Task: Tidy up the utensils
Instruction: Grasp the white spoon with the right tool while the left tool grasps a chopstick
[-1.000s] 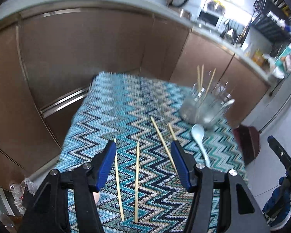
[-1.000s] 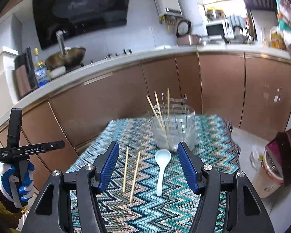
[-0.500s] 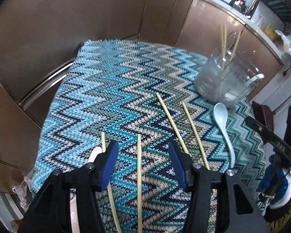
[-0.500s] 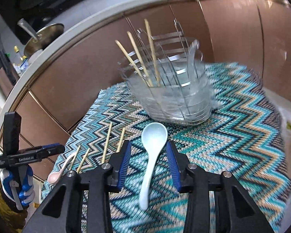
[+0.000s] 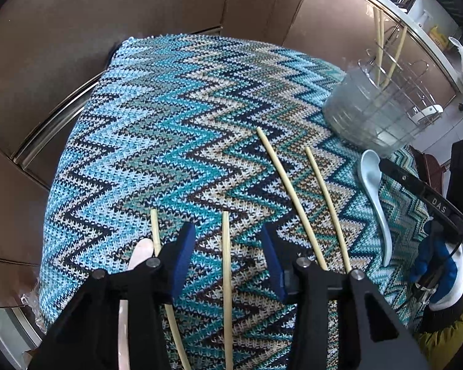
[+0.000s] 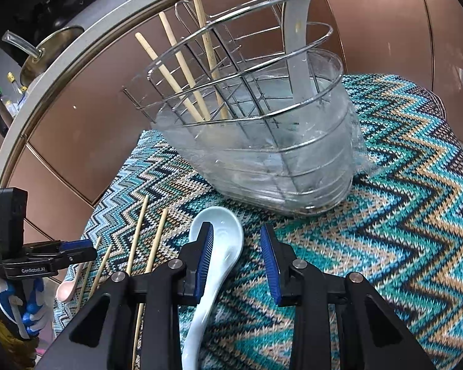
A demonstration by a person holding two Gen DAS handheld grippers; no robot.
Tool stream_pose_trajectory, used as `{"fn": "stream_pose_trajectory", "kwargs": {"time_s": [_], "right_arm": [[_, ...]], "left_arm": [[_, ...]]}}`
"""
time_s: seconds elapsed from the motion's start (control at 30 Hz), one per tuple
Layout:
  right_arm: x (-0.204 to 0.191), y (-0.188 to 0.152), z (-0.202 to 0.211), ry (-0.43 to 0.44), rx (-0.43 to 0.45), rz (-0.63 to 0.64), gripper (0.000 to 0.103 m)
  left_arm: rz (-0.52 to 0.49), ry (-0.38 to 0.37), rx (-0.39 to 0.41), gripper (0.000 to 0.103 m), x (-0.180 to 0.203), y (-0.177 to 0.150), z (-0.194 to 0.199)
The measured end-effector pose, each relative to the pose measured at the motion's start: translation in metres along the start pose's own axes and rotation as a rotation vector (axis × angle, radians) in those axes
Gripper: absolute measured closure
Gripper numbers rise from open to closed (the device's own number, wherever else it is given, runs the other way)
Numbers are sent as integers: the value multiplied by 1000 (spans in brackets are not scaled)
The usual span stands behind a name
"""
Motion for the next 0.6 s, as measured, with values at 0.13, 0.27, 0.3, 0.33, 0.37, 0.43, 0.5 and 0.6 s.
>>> {"fn": "stream_pose_trajectory", "kwargs": {"time_s": [0.13,0.27,0.3,0.33,0.37,0.43,0.5,0.6], "right_arm": [[-1,3,-8,4,-12,9,72],[-4,4,-16,13,-19,15,75],[-5,4,-17,15,-21,17,76],[-5,5,-20,16,-23,18,76],[-5,5,-21,17,-25,20,77],[-5,5,-24,23,-29,20,81],[-6,5,-28,36,-36,25,88],[-8,6,-31,49,-45,39,94]], "left_arm": [[1,-5,-32,66,-1,3,-5],[-5,-9,-53,71,-1,4,-9],[-5,-9,-59,72,-1,4,-10],[-7,-9,-65,73,0,4,-11],[-9,-9,-68,73,0,4,-12],[-14,-4,-81,73,1,4,-14],[-20,2,-93,73,1,5,-17],[-32,12,-110,75,4,6,-21]]}}
Point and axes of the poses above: each gripper's, at about its wrist camera, not at the fingertips, and z roughly against the way its jaws point, x to its right, y to its top, the point moved 1 cm from there along -z, roughly the way its jaws point, and after that the axes turned 7 degrees about z, right-handed, at the moved point
